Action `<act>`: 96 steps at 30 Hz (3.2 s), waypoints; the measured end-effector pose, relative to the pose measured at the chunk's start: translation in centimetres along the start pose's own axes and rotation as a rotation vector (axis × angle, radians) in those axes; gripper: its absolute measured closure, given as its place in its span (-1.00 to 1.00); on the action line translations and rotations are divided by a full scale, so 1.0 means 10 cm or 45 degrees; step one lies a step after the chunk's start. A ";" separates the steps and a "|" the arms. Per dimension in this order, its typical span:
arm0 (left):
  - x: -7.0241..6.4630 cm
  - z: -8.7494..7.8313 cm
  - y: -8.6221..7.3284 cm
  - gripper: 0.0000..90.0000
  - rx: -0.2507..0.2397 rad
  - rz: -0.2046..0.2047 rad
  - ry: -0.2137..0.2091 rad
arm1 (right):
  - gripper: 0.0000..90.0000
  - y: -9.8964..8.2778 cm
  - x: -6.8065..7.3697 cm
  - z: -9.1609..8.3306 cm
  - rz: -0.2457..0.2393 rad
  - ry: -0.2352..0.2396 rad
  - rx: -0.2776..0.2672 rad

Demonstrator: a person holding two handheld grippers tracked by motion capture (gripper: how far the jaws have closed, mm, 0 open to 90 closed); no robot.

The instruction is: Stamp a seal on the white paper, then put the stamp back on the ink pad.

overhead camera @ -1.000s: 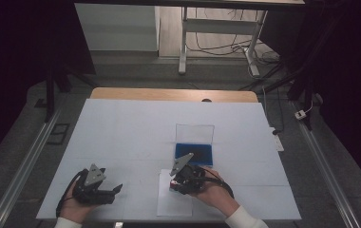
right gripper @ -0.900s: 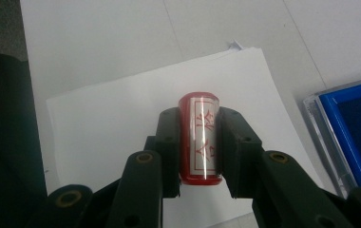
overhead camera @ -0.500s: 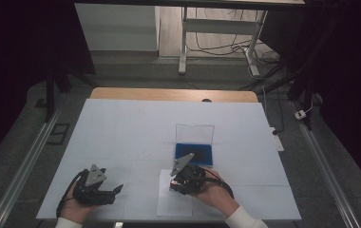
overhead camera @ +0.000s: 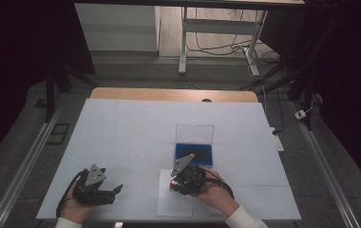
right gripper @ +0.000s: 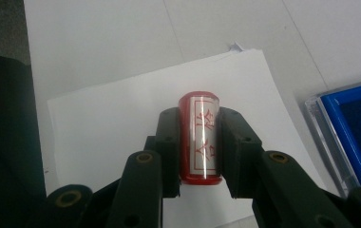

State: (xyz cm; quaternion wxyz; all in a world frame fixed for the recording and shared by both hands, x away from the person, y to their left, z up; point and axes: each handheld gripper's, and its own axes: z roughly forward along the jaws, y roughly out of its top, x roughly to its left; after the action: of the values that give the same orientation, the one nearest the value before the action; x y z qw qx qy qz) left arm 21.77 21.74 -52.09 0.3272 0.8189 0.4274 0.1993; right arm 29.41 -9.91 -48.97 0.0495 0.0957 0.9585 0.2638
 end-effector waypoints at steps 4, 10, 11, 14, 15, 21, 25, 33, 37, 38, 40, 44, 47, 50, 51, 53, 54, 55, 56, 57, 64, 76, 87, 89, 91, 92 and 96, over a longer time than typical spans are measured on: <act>0.01 0.00 0.00 -0.65 0.002 0.000 -0.002 | 0.56 0.00 0.02 -0.01 0.004 -0.013 0.004; 0.01 -0.01 0.00 -0.65 -0.003 -0.005 -0.002 | 0.56 0.01 0.02 -0.04 -0.004 -0.019 -0.015; 0.01 -0.01 0.00 -0.65 -0.003 -0.004 -0.002 | 0.56 0.01 0.02 -0.05 -0.004 -0.020 -0.013; 0.00 -0.01 0.00 -0.65 -0.003 -0.002 0.001 | 0.55 0.00 0.02 -0.05 0.002 -0.012 -0.025; 0.00 -0.01 0.00 -0.65 -0.003 -0.001 0.000 | 0.55 0.00 0.01 -0.05 0.007 -0.010 -0.030; 0.01 -0.01 0.00 -0.65 -0.002 -0.001 0.000 | 0.55 0.00 0.01 -0.05 -0.008 -0.006 -0.028; 0.01 0.00 0.00 -0.65 0.002 0.002 0.001 | 0.55 -0.01 0.01 -0.06 -0.011 -0.005 -0.039; 0.01 0.00 0.00 -0.65 0.003 0.006 0.001 | 0.55 -0.03 -0.08 -0.25 0.063 -0.025 -0.162; 0.00 0.00 0.00 -0.65 0.001 0.007 0.006 | 0.55 -0.06 -0.13 -0.33 0.094 -0.032 -0.197; 0.01 0.00 0.00 -0.65 0.002 0.006 0.004 | 0.55 -0.07 -0.14 -0.35 0.097 -0.036 -0.204; 0.01 0.00 0.00 -0.65 0.001 0.005 0.001 | 0.55 -0.08 -0.16 -0.39 0.104 -0.045 -0.220; 0.00 0.00 0.00 -0.65 0.001 0.006 0.001 | 0.55 -0.10 -0.20 -0.47 0.122 -0.063 -0.244; 0.00 0.00 0.00 -0.65 0.000 0.007 0.001 | 0.55 -0.12 -0.22 -0.52 0.131 -0.082 -0.262; 0.01 0.00 0.01 -0.65 0.000 0.006 0.000 | 0.55 -0.13 -0.24 -0.57 0.131 -0.099 -0.279; 0.01 0.00 0.00 -0.65 0.000 0.005 0.000 | 0.55 -0.13 -0.25 -0.59 0.140 -0.100 -0.290; 0.01 0.00 0.00 -0.65 -0.001 0.005 0.001 | 0.55 -0.15 -0.27 -0.63 0.150 -0.116 -0.301; 0.01 0.00 0.00 -0.65 -0.001 0.005 0.000 | 0.55 -0.15 -0.28 -0.66 0.155 -0.125 -0.302; 0.01 0.00 0.00 -0.65 -0.002 0.005 0.001 | 0.55 -0.17 -0.29 -0.67 0.163 -0.134 -0.317; 0.00 0.00 0.00 -0.65 -0.002 0.005 0.001 | 0.55 -0.18 -0.31 -0.69 0.171 -0.146 -0.321; 0.00 0.00 0.00 -0.65 -0.001 0.005 -0.001 | 0.55 -0.19 -0.32 -0.71 0.181 -0.160 -0.320; -0.01 0.00 0.01 -0.65 -0.001 0.009 -0.003 | 0.55 -0.26 -0.48 -0.74 0.228 -0.219 -0.320; -0.01 0.01 0.01 -0.65 0.004 0.012 -0.001 | 0.55 -0.26 -0.73 -0.60 0.268 -0.292 -0.273; -0.02 0.02 0.02 -0.65 0.006 0.016 -0.001 | 0.55 -0.25 -0.91 -0.39 0.280 -0.322 -0.192; -0.02 0.01 0.02 -0.65 0.004 0.015 0.000 | 0.55 -0.25 -0.93 -0.37 0.285 -0.323 -0.186; -0.02 0.02 0.01 -0.65 0.006 0.015 -0.003 | 0.55 -0.24 -0.95 -0.34 0.290 -0.320 -0.182; -0.02 0.02 0.01 -0.65 0.007 0.014 -0.001 | 0.55 -0.24 -0.96 -0.33 0.283 -0.320 -0.179; -0.01 0.01 0.01 -0.65 0.007 0.018 0.001 | 0.55 -0.23 -0.97 -0.27 0.289 -0.315 -0.151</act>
State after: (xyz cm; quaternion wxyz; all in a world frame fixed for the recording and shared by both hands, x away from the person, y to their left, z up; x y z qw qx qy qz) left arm 21.86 21.56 -52.11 0.3235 0.8227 0.4222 0.2008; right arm 38.16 -15.21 -47.43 0.1426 0.2320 0.9109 0.3100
